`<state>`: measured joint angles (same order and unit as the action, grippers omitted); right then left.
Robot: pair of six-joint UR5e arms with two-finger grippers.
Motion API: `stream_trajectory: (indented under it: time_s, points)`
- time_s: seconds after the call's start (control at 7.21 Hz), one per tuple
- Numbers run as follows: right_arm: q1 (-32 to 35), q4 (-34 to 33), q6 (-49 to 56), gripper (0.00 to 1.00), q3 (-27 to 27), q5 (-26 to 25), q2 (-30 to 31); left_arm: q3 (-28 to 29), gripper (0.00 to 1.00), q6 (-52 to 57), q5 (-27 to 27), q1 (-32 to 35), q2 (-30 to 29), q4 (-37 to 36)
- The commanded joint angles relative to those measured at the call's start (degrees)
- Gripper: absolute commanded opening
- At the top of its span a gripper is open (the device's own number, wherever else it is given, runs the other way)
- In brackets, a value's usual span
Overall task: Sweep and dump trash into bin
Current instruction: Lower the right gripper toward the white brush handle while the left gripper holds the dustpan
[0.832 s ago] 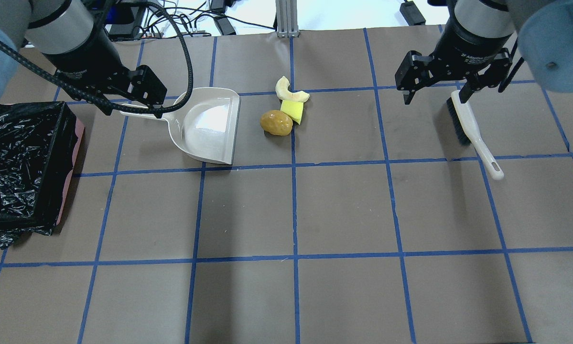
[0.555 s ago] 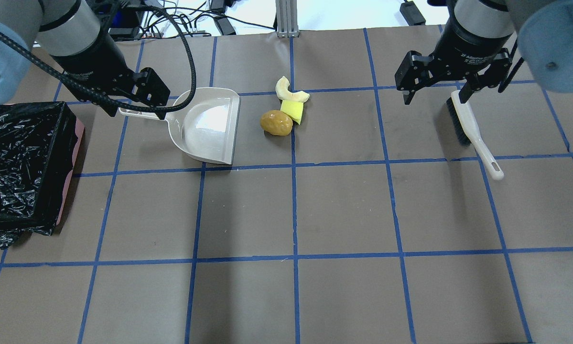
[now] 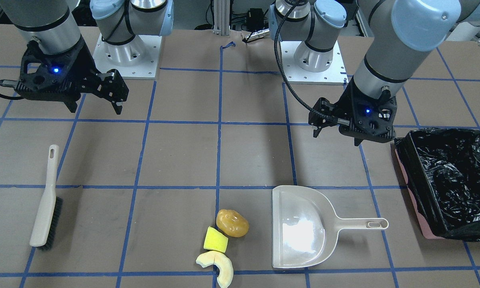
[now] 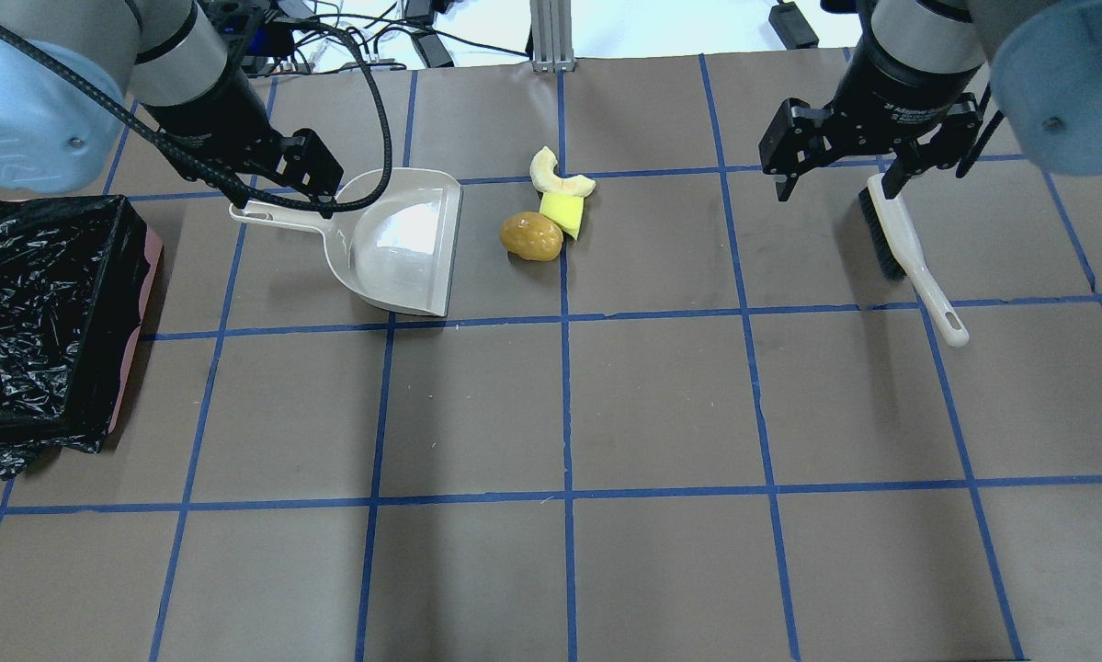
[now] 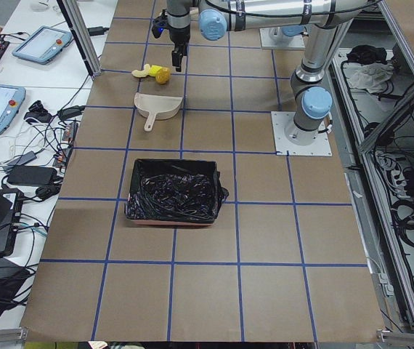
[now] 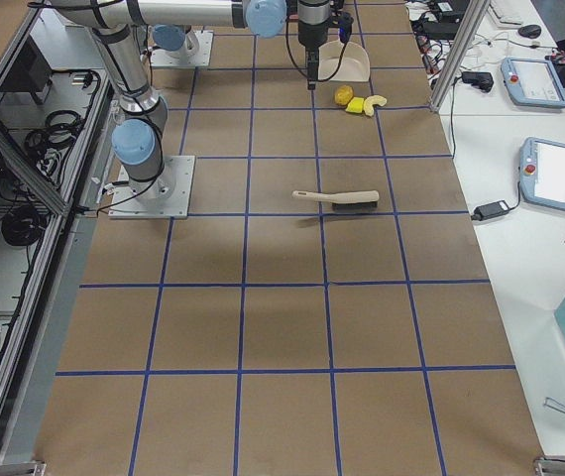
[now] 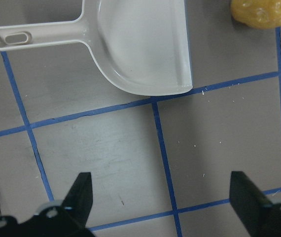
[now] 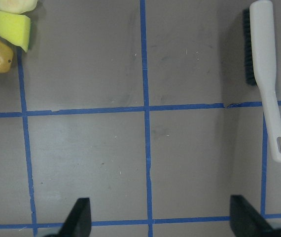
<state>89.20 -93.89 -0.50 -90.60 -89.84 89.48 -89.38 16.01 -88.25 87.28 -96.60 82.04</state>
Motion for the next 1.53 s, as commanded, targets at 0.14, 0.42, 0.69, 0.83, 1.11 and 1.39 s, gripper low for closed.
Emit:
stream_trajectory:
  time_s: [0.14,0.42,0.69,0.83,1.11,1.39]
  points:
    - [-0.9,-0.3,1.2,1.00,0.0,-0.5,-6.5,0.9,1.00,20.3,-0.1,-3.1,0.3,0.0]
    - [-5.6,-0.7,6.9,1.00,-0.1,-1.2,-12.2,0.9,1.00,39.2,-0.9,-8.9,-1.7,2.1]
    - [-12.3,-1.1,13.6,1.00,-0.8,-1.4,-15.1,1.0,1.00,54.6,-0.8,-10.3,-5.1,0.9]
    - [-14.9,-2.8,16.2,1.00,-1.0,-2.6,-17.3,1.1,1.00,65.3,-0.8,-10.3,-7.4,-4.3]
    - [-18.8,-4.6,23.2,1.00,-1.2,-5.1,-21.2,2.1,0.99,85.0,0.0,-10.2,-11.8,-13.7]
    - [-19.5,-10.1,23.5,0.99,-6.9,-7.6,-21.5,4.7,0.99,86.6,0.1,-9.6,-15.9,-14.6]
